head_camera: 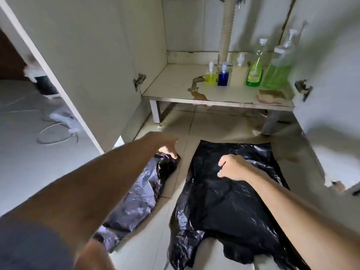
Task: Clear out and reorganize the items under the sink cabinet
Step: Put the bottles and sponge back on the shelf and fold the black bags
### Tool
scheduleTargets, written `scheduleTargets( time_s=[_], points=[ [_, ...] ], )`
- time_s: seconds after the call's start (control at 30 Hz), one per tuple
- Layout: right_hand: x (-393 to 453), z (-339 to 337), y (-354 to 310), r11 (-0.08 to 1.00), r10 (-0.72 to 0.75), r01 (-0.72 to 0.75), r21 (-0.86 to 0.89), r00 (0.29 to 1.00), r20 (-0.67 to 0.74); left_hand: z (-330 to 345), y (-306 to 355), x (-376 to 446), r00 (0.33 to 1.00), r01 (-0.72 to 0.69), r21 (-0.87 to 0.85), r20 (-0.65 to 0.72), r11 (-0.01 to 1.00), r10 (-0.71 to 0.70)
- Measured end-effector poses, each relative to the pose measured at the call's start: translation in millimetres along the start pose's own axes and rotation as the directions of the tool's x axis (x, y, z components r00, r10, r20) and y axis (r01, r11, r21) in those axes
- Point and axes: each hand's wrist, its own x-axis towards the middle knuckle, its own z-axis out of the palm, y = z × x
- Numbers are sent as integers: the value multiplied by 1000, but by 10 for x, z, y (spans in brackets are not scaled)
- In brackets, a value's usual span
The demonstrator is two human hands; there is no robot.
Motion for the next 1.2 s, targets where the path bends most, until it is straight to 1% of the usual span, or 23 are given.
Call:
scheduleTargets(
  time_s=[0.07, 0.13, 0.17, 0.23, 0.33, 0.47, 0.5, 0.57, 0.6, 0.67, 0.73, 0.87, 0.93, 0.97, 1.0, 1.03, 1.07, 1.1, 1.13, 1.17, 1.2],
  points=[
    [77, -13, -382, 989, -110, 112, 93, 993, -29, -101, -355, -162, 997, 60, -50, -35, 997, -62],
    [150, 98, -676, 974, -184, 184, 129, 983, -15, 115, -667, -335, 990, 138, -95, 28, 986, -136],
    [225, 181, -779, 972, -196, 194, 132, 981, 3, 295, -818, -379, 982, 183, -95, 65, 979, -177],
    [411, 369, -951, 977, -191, 187, 102, 981, 26, 666, -1148, -375, 963, 252, -78, 123, 965, -241],
    [736, 634, -1162, 984, -176, 175, 43, 984, 30, 1051, -1514, -226, 932, 338, -130, 180, 932, -313],
    [1102, 945, -1346, 984, -157, 154, 92, 987, 24, 1666, -1780, -155, 875, 436, -171, 311, 884, -371],
    [1154, 1011, -1376, 985, -153, 151, 81, 988, 27, 1852, -1837, -206, 849, 490, -176, 318, 854, -422],
    [1196, 1132, -1413, 984, -175, 174, 41, 984, 20, 2205, -2000, -327, 798, 592, -194, 278, 782, -535],
    [1174, 1188, -1422, 980, -200, 200, 13, 980, -6, 2340, -2069, -402, 778, 619, -203, 285, 758, -559],
    [1095, 1258, -1428, 968, -250, 249, -22, 966, -64, 2452, -2134, -525, 772, 625, -246, 336, 740, -540],
    [973, 1283, -1453, 958, -285, 285, -2, 956, -67, 2439, -2163, -615, 754, 635, -235, 393, 736, -526],
    [741, 1020, -1516, 906, -370, 396, 150, 912, -176, 2294, -2109, -679, 768, 600, -177, 401, 780, -499],
    [587, 757, -1571, 844, -366, 411, 345, 911, -192, 2148, -2030, -676, 788, 562, -181, 414, 807, -456],
    [522, 617, -1592, 798, -380, 414, 437, 910, -169, 2018, -1977, -676, 807, 539, -217, 409, 814, -426],
    [467, 475, -1618, 758, -399, 426, 494, 902, -164, 1830, -1929, -667, 836, 511, -278, 380, 813, -395],
    [404, 326, -1649, 731, -410, 442, 520, 894, -183, 1593, -1880, -669, 874, 467, -375, 335, 801, -353],
    [380, 185, -1663, 706, -403, 452, 545, 890, -215, 1315, -1820, -684, 902, 428, -497, 280, 755, -328],
    [334, 42, -1675, 688, -384, 455, 565, 889, -248, 1045, -1743, -719, 925, 377, -631, 220, 678, -310],
    [222, -169, -1673, 654, -370, 466, 596, 884, -286, 735, -1649, -770, 949, 285, -756, 133, 590, -288],
    [86, -355, -1671, 624, -367, 478, 618, 877, -308, 485, -1588, -797, 963, 186, -835, 50, 519, -264],
    [3, -496, -1663, 576, -378, 474, 666, 877, -297, 300, -1531, -811, 975, 113, -872, 4, 476, -224]
  ],
)
